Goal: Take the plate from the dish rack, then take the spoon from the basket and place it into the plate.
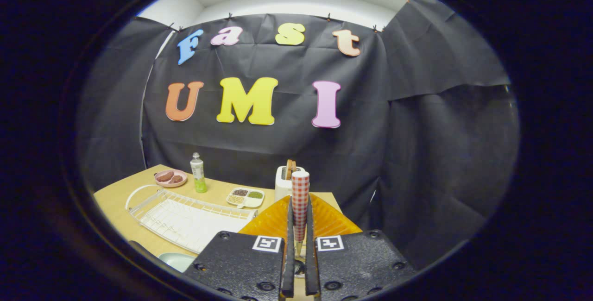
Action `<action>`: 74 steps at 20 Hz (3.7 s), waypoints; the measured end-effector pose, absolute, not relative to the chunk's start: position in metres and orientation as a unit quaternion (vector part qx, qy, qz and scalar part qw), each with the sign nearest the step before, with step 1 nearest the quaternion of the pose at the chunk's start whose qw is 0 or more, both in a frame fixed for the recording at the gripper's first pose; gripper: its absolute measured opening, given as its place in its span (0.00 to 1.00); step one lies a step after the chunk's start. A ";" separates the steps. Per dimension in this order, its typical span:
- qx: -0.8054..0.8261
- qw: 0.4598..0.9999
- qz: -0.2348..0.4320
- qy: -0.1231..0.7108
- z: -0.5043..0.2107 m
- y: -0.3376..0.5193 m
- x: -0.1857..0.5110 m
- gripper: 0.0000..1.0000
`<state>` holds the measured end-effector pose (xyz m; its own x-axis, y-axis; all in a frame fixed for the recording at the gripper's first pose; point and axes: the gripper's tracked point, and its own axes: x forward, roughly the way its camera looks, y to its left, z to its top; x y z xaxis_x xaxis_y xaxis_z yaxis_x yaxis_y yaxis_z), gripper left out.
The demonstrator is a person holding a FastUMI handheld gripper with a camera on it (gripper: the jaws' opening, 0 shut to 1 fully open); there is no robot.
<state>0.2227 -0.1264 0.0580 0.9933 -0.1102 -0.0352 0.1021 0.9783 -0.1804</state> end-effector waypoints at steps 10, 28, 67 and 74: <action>-0.066 0.998 -0.013 -0.011 0.028 -0.003 0.143 0.14; -0.038 0.994 0.042 0.088 -0.164 0.106 0.153 0.15; -0.055 0.998 0.008 0.009 0.000 0.029 0.044 1.00; -0.040 0.999 0.023 0.028 -0.011 0.032 0.046 1.00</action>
<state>0.0461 0.0316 -0.0113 0.9975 0.0428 -0.0568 -0.0472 0.9958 -0.0785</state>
